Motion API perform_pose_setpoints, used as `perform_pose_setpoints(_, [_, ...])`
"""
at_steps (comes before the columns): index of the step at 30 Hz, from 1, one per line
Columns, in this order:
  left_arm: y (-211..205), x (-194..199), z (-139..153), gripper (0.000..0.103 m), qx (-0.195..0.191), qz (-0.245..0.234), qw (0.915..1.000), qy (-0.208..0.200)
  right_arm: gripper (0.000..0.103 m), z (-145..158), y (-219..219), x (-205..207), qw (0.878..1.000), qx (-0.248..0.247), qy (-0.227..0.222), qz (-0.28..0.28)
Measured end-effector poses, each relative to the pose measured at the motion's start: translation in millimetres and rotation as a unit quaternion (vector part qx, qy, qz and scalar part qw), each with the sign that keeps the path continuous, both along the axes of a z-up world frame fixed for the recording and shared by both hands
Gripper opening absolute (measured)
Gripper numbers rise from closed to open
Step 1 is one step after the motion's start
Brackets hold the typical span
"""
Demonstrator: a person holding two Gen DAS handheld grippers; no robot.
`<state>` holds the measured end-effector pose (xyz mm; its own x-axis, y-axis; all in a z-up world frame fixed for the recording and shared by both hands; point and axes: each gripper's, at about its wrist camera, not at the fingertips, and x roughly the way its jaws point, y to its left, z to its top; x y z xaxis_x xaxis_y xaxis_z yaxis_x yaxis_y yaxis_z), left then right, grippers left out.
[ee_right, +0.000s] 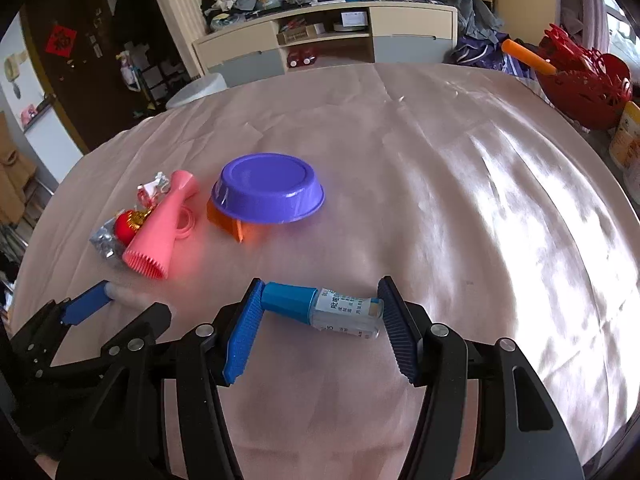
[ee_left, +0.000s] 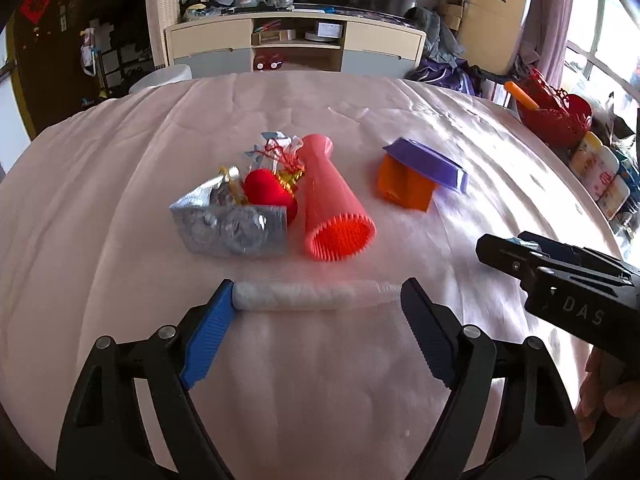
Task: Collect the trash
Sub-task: 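Grasp the white stick with the left tool while the right grasps the blue-capped tube, then carry the white stick and blue-capped tube over the black bin and open both tools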
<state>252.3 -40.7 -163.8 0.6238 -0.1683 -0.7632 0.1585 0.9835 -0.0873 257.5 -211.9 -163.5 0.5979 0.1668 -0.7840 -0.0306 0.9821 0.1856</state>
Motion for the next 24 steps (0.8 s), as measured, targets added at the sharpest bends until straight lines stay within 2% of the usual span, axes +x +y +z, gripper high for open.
perform_pose_setpoints(3, [7.8, -10.5, 3.3, 0.079, -0.019, 0.003, 0.9997, 0.012, 0.059, 2.7, -0.5, -10.5, 1.000, 0.006, -0.002, -0.001])
perform_pose_setpoints(8, [21.7, -38.8, 16.4, 0.079, -0.027, 0.017, 0.9994, 0.012, 0.059, 18.6, 2.6, -38.3, 1.000, 0.011, -0.015, 0.004])
perform_pose_setpoints(16, [37.8, -102.5, 55.6, 0.079, -0.033, 0.021, 0.9992, -0.005, 0.059, 59.1, 6.8, -97.1, 0.999, 0.004, -0.046, 0.009])
perform_pose_setpoints(20, [38.6, -145.2, 64.2, 0.079, -0.030, 0.014, 0.9994, -0.014, 0.059, 62.5, 8.0, -131.6, 0.999, 0.000, -0.051, 0.017])
perform_pose_setpoints(24, [41.9, -183.2, 58.8, 0.079, -0.030, 0.008, 0.9994, -0.014, 0.059, 56.0, 10.9, -170.8, 0.998, -0.009, -0.052, 0.029])
